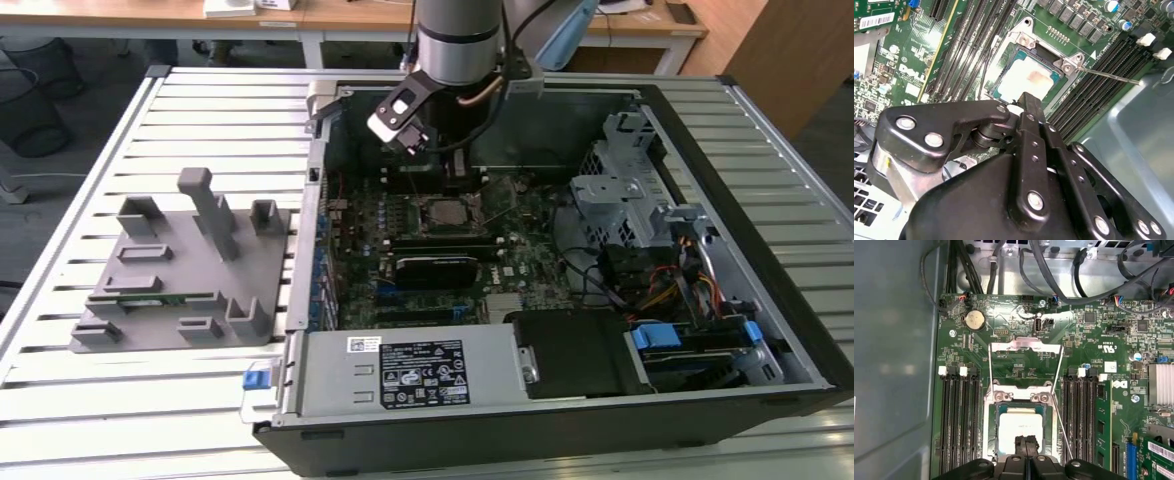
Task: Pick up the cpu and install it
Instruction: 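Close the cpu cover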
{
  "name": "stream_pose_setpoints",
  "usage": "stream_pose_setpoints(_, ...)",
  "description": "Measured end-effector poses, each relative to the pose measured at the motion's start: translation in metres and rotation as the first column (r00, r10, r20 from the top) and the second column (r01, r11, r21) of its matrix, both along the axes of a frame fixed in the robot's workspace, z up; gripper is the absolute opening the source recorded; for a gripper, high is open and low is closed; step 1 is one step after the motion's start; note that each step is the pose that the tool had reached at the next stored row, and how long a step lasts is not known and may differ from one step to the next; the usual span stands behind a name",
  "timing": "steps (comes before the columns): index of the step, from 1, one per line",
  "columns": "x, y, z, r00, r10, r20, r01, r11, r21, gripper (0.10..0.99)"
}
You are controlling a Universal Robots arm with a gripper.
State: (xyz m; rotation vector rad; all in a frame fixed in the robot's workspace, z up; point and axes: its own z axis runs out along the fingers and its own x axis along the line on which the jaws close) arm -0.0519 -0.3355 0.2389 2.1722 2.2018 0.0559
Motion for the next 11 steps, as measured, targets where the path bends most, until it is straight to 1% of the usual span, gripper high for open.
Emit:
stream_pose_setpoints(7, 0.0000, 0.0000, 0.0102, 1.0000, 0.000, -0.0015, 0.000, 1.0000, 0.000, 0.106)
stream_pose_setpoints(11, 0.0000, 0.0000, 0.0186, 1.0000, 0.000, -0.0028, 0.000, 1.0000, 0.000, 0.106)
